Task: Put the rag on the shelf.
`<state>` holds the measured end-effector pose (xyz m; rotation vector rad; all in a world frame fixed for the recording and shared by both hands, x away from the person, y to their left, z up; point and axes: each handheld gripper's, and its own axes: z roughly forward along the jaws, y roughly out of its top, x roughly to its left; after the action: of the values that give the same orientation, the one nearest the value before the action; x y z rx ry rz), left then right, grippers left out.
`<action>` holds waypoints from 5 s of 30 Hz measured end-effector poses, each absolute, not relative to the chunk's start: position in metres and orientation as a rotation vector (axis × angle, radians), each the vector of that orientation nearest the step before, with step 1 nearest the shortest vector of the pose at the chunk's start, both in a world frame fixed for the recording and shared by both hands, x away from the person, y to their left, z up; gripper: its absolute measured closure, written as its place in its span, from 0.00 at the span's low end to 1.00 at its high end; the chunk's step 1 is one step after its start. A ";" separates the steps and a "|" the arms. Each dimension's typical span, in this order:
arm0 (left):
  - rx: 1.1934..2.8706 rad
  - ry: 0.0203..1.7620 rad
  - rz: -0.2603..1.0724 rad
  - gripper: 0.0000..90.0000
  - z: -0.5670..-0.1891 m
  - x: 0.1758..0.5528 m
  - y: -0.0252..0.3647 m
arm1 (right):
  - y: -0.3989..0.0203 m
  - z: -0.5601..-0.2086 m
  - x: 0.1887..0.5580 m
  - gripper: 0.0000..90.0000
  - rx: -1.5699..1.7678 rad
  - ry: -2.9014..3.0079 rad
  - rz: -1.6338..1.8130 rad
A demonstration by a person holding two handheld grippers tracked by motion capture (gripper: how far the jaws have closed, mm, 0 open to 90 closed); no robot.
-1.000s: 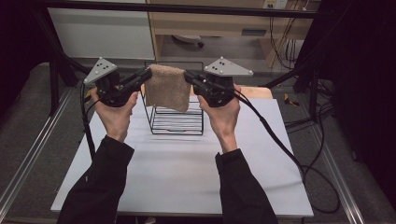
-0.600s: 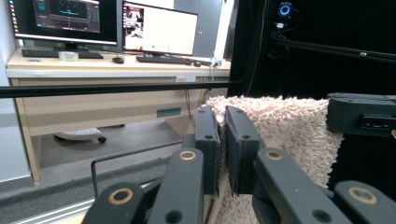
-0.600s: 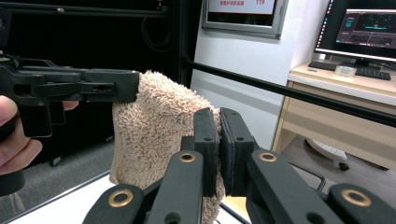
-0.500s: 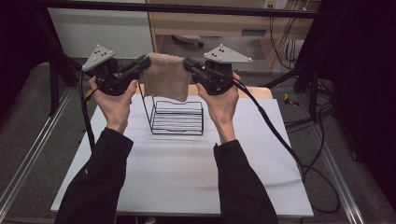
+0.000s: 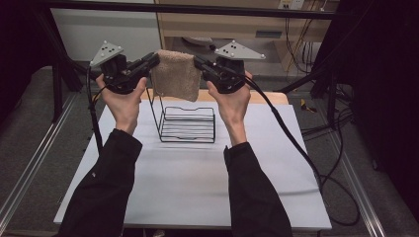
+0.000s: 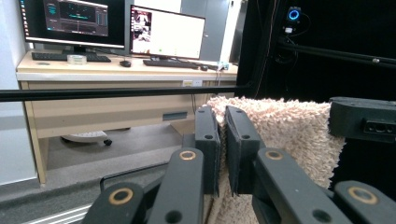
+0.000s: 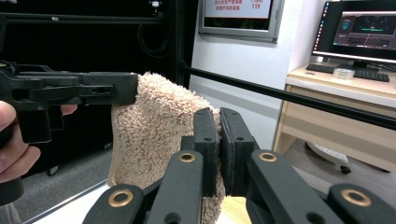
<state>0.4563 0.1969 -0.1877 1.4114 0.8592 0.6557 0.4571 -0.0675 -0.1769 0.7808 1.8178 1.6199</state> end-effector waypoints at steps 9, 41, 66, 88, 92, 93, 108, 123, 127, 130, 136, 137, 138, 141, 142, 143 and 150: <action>1.398 0.853 0.679 0.94 -0.178 0.463 0.194 | -0.067 -0.169 0.462 0.96 0.768 1.794 1.615; 1.415 0.863 0.689 0.93 -0.178 0.500 0.192 | -0.065 -0.168 0.499 0.96 0.757 1.767 1.566; 1.431 0.857 0.700 0.94 -0.200 0.502 0.200 | -0.059 -0.180 0.512 0.96 0.715 1.829 1.528; 1.487 0.802 0.664 0.93 -0.230 0.478 0.194 | -0.075 -0.204 0.493 0.96 0.688 1.914 1.497; 1.498 0.793 0.658 0.93 -0.232 0.474 0.195 | -0.076 -0.207 0.489 0.96 0.680 1.925 1.502; 1.502 0.788 0.657 0.93 -0.232 0.472 0.196 | -0.077 -0.207 0.487 0.96 0.674 1.929 1.503; 1.566 0.791 0.645 0.92 -0.235 0.454 0.200 | -0.073 -0.212 0.464 0.95 0.647 1.978 1.473; 1.632 0.805 0.629 0.90 -0.243 0.441 0.199 | -0.077 -0.229 0.452 0.95 0.696 2.042 1.502; 1.639 0.807 0.623 0.89 -0.246 0.439 0.200 | -0.078 -0.237 0.452 0.95 0.698 2.057 1.505; 1.652 0.806 0.617 0.88 -0.246 0.439 0.201 | -0.078 -0.238 0.452 0.95 0.694 2.062 1.503; 1.665 0.815 0.598 0.81 -0.234 0.439 0.207 | -0.079 -0.241 0.452 0.95 0.677 2.077 1.493; 1.662 0.816 0.596 0.80 -0.232 0.439 0.208 | -0.079 -0.241 0.452 0.95 0.675 2.078 1.491; 1.655 0.818 0.600 0.80 -0.228 0.439 0.209 | -0.079 -0.242 0.452 0.95 0.671 2.081 1.488; 1.639 0.824 0.607 0.80 -0.215 0.440 0.211 | -0.078 -0.242 0.451 0.95 0.662 2.088 1.478; 1.636 0.827 0.605 0.80 -0.212 0.441 0.211 | -0.078 -0.242 0.451 0.95 0.659 2.088 1.472; 1.636 0.829 0.599 0.81 -0.208 0.442 0.210 | -0.078 -0.243 0.451 0.95 0.656 2.091 1.469; 1.756 0.834 0.540 0.95 -0.204 0.455 0.194 | -0.079 -0.244 0.451 0.94 0.651 2.097 1.471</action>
<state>0.4546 0.1943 -0.2042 1.7556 0.8341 0.5395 0.4507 -0.0788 -0.2444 0.6511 2.0974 1.4705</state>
